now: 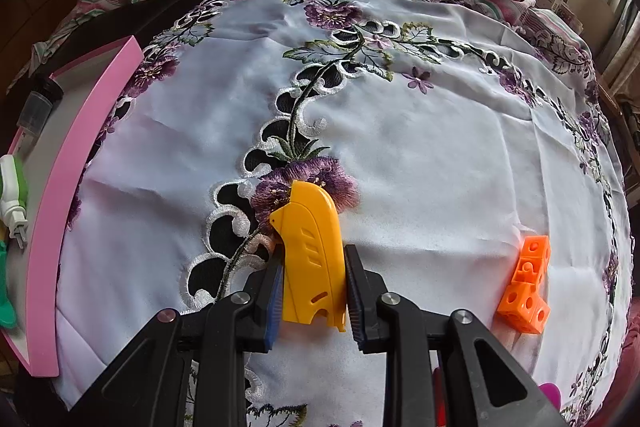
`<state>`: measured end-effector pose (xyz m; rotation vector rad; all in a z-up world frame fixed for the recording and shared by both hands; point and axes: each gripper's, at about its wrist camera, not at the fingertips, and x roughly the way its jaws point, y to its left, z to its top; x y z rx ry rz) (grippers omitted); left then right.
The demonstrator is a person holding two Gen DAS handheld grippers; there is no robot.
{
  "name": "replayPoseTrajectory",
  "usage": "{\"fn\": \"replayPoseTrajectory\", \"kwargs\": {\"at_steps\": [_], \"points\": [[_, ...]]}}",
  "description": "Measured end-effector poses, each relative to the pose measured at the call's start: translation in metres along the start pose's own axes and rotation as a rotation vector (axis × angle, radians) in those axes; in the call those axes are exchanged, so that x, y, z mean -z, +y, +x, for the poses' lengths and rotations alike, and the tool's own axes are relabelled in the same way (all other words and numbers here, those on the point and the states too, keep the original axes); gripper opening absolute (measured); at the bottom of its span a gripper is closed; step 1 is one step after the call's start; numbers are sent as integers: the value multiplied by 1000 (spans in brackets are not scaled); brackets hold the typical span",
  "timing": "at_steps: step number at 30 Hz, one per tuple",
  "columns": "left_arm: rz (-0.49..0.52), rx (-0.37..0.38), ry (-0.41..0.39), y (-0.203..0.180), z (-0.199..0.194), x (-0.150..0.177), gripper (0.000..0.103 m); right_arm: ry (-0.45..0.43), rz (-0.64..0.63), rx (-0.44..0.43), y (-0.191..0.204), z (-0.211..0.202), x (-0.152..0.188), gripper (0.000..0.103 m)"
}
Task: Organize rigid objects
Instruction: 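Carry the green piece into the pink tray and open left tool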
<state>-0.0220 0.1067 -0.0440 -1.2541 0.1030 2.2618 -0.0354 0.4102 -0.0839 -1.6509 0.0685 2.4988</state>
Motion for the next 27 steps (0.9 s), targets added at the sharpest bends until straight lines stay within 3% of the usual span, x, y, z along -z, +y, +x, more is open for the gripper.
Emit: {"fn": "replayPoseTrajectory", "kwargs": {"at_steps": [7,10,17,27], "points": [[9,-38,-44,2,2,-1,33,1,-2,5,0,0,-1,26],[4,-50,-67,2,1,-2,39,-2,-1,11,2,0,-1,26],[35,-116,-138,1,3,-5,43,-4,-9,24,5,0,-2,26],[60,-120,-223,13,16,-16,55,-13,-3,26,6,-1,-5,26]]}}
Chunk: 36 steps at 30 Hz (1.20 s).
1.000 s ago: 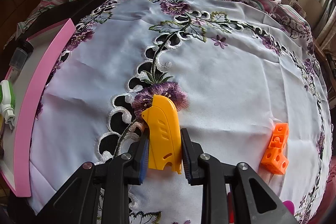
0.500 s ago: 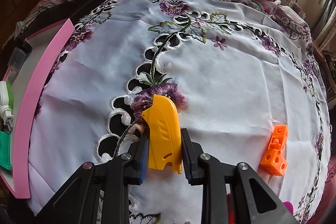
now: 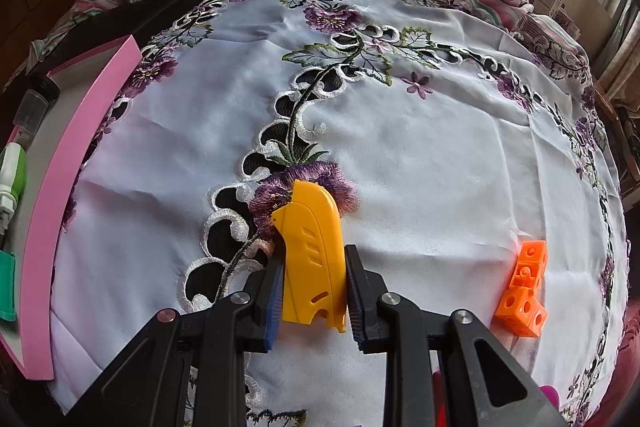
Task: Organize rigid objects
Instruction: 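Carry the green piece into the pink tray and open left tool, then carry the yellow clip-shaped piece into the tray and open right tool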
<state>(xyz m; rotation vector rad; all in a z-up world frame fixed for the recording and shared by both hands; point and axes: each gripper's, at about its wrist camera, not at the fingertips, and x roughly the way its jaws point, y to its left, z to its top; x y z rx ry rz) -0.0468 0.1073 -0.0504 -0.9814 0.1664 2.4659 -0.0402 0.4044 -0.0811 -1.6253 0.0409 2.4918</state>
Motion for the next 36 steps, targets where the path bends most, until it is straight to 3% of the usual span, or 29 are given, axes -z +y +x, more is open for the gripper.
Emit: {"fn": "replayPoseTrajectory", "kwargs": {"at_steps": [9,14,19,27,36], "points": [[-2,-8,-34,14,19,-14,56,-10,8,1,-1,0,-5,26],[-40,14,-23,17,10,-13,57,-15,24,-2,-3,-2,-8,26],[-65,-29,6,19,-4,-10,57,-72,58,-26,6,-26,-19,26],[-143,-91,3,32,-37,-7,64,-184,-59,-206,99,-71,-46,26],[-197,-142,-1,48,-60,3,66,-162,-153,-306,185,-62,-52,26]]}}
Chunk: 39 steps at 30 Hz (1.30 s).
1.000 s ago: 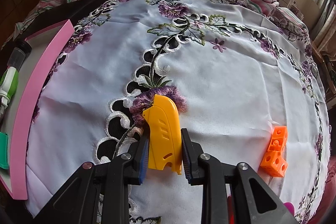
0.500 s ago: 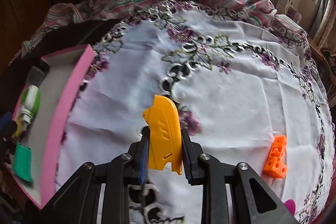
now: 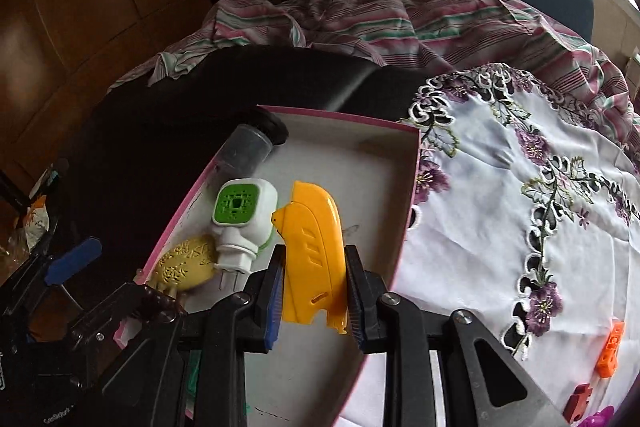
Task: Organize rigid objects
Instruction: 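Carry the yellow clip-shaped piece into the tray and open right tool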
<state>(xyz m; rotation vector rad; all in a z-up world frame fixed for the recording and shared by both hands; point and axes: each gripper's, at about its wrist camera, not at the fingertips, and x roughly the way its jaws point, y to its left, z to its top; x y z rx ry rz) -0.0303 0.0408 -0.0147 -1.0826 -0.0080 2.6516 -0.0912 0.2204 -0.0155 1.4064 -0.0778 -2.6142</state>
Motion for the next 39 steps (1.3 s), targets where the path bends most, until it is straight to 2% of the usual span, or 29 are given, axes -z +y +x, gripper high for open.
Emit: {"fn": "replayPoseTrajectory", "kwargs": {"at_steps": [10,20,27,39], "points": [[-32,-28,9,11,-5,5,67,66,39,47,9,28,7,26],[-47,-61,29,16,-2,9,67,79,60,5,17,40,16,29],[-43,-70,17,15,-6,11,70,24,101,-16,14,23,19,36],[-15,-67,13,7,-11,11,70,-69,118,38,5,-14,31,36]]}}
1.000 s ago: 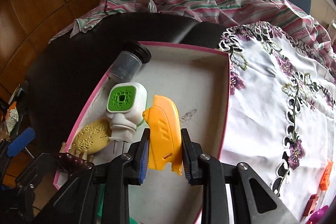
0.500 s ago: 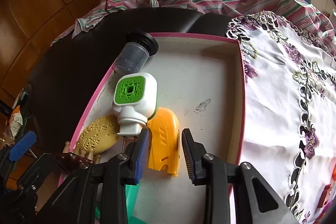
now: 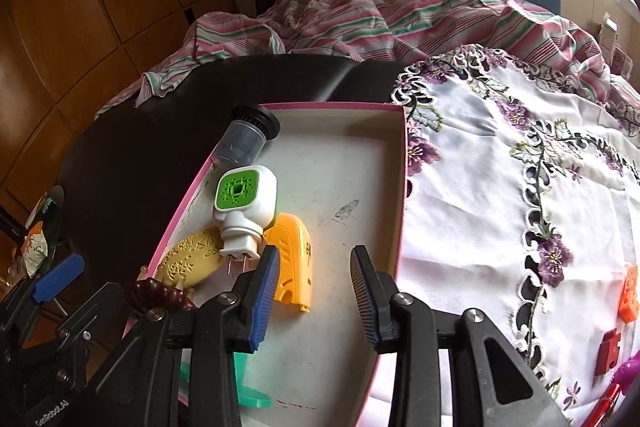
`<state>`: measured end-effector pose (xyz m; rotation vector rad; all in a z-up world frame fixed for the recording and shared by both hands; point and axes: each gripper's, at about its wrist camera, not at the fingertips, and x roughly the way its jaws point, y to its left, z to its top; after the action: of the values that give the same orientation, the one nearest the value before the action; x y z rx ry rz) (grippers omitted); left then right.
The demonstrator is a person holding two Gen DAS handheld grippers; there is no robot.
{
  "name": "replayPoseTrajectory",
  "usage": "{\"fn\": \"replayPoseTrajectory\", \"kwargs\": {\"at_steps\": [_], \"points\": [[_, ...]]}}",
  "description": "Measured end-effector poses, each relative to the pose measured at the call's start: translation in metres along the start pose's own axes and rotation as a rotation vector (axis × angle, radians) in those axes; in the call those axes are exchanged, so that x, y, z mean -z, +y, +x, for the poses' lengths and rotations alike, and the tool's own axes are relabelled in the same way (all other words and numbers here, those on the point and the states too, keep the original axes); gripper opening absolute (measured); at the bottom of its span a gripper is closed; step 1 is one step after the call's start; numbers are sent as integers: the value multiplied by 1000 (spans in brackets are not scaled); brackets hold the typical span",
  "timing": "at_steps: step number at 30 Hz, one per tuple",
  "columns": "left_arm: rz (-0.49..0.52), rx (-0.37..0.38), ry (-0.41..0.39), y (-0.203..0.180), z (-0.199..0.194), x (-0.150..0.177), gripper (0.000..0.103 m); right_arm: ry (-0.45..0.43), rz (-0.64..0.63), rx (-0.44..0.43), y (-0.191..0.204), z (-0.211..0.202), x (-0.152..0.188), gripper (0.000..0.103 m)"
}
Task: Organize rigid objects
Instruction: 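Carry the yellow clip-shaped piece into the tray and open right tool, then move both tools back over the orange and red pieces on the cloth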
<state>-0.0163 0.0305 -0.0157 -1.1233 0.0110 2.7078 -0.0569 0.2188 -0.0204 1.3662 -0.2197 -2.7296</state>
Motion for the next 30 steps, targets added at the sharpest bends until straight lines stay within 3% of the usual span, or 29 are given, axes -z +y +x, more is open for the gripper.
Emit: {"fn": "replayPoseTrajectory", "kwargs": {"at_steps": [17,30], "points": [[45,-3,-8,-14,-7,2,70,-72,-20,78,-9,-32,14,36],[106,27,-15,-39,-8,-2,70,-90,81,176,-76,-65,20,36]]}}
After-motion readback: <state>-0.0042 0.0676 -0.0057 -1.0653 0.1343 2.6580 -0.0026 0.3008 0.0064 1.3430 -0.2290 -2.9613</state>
